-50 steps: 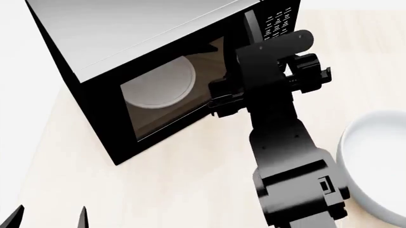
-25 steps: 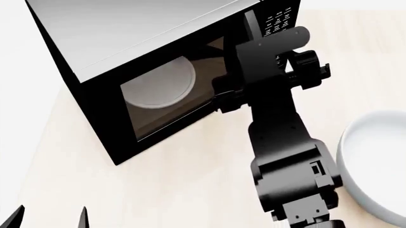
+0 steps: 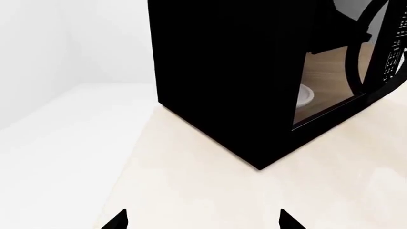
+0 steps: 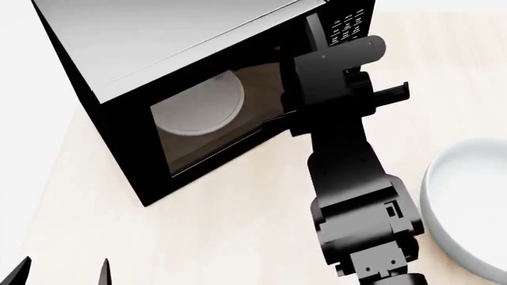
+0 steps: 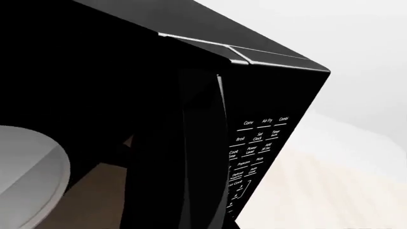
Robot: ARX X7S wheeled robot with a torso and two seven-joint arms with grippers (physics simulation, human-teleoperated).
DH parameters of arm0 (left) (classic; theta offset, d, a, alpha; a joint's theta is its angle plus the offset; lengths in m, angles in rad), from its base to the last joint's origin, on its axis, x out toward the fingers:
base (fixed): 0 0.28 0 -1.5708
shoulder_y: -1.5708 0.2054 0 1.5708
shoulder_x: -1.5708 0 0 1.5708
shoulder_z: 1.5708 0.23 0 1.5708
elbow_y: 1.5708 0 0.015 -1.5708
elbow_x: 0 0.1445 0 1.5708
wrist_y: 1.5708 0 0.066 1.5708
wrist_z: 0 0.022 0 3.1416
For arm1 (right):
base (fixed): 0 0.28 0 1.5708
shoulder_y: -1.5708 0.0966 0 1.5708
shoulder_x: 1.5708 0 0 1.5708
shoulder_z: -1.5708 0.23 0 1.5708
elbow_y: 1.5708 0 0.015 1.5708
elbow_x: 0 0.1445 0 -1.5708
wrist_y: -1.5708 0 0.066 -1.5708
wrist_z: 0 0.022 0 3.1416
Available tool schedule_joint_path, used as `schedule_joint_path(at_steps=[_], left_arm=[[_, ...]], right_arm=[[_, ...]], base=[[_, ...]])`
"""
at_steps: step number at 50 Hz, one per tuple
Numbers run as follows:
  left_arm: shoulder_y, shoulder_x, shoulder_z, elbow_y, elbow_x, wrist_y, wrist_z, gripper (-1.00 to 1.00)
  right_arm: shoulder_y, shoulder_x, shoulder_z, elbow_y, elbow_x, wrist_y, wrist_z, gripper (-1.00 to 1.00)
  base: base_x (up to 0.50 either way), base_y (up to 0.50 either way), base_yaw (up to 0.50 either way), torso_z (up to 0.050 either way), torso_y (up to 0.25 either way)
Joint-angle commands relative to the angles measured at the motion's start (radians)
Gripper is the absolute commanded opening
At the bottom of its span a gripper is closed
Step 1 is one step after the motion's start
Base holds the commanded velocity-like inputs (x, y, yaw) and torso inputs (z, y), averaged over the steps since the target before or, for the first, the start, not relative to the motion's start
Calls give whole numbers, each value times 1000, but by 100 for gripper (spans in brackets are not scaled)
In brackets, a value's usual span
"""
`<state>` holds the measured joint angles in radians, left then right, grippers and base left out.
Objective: Open the microwave.
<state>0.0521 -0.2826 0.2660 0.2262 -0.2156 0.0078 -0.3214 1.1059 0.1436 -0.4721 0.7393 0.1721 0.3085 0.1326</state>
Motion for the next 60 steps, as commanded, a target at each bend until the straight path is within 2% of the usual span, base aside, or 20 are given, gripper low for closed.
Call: schedule_joint_path(at_steps=[1,16,23,60], left_arm=[[-2,-2,6,0,0,0,-4,100],[2,-9,7,11,-6,-2,-11,100],[0,-9,11,8,-5,-1,-14,100],[0,-20,23,10,-10,2,-25,100]], right_arm=[[-31,18,9,-71,7,22,2,-100],[-111,57,13,-232,34,67,10,-100],[-112,60,22,-200,45,29,-5,-100],[-371,177,41,-722,143,140,24,-100]], base=[[0,0,0,0,0],[0,0,0,0,0],[0,0,0,0,0],[0,0,1,0,1]])
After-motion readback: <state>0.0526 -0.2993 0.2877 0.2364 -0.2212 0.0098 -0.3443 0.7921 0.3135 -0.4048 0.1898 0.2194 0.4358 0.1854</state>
